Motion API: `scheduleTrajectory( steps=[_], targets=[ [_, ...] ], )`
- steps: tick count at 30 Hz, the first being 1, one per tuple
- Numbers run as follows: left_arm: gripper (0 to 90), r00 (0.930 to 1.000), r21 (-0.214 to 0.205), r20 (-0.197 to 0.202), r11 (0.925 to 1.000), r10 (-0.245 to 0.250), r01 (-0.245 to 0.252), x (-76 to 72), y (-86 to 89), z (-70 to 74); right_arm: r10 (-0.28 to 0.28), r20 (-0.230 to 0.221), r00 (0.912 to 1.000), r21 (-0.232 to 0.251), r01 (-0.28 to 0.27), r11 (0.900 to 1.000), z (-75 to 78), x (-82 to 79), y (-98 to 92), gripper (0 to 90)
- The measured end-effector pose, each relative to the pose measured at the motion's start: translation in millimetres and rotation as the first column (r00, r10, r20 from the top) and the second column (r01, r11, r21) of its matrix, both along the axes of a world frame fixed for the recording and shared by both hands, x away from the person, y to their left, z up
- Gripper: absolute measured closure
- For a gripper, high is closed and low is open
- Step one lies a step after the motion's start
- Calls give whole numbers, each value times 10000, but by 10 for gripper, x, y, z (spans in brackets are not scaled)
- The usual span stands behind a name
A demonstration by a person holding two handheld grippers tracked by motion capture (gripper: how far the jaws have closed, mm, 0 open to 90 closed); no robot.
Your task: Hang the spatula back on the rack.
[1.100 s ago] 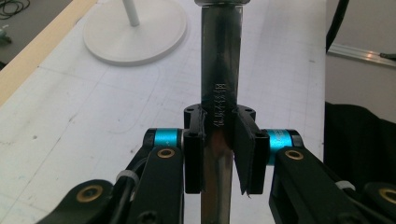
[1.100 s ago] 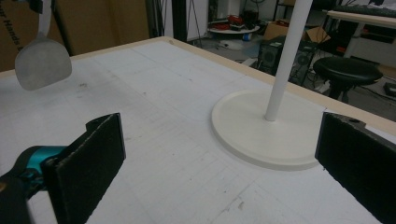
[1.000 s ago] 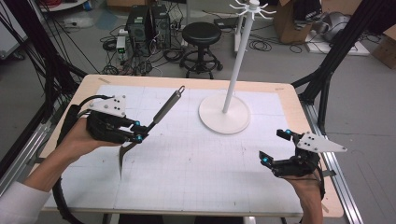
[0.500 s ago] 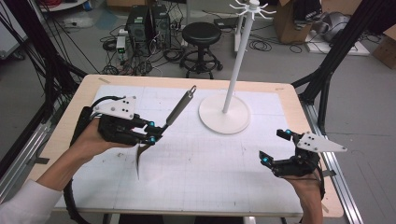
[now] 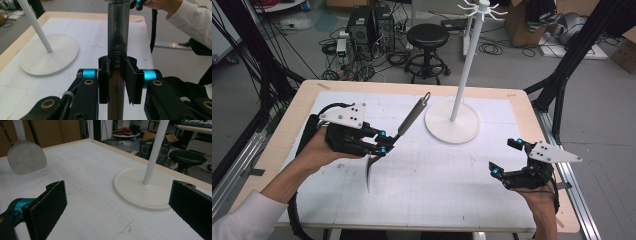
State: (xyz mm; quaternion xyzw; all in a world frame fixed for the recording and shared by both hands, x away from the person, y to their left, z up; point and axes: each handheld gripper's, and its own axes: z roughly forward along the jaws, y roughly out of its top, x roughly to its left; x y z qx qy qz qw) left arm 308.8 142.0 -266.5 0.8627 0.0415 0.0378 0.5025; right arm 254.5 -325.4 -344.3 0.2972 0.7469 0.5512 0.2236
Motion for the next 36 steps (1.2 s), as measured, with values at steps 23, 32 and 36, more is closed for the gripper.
scheduleTrajectory(
  steps=[23, 32, 36],
  targets=[
    [748, 9998, -189, -136, 9998, -114, 111, 49, 11, -92, 1926, -358, 9806, -54, -1929, 9812, 93, 137, 368, 6],
    [748, 9999, -120, -95, 9999, -100, 99, 47, 23, -95, 3003, -446, 9528, 265, -2993, 9538, 303, 202, 506, 6],
    [747, 9999, -93, -49, 9999, -138, 138, 37, 27, -93, 3401, -467, 9392, 201, -3395, 9404, 398, 239, 583, 6]
  ],
)
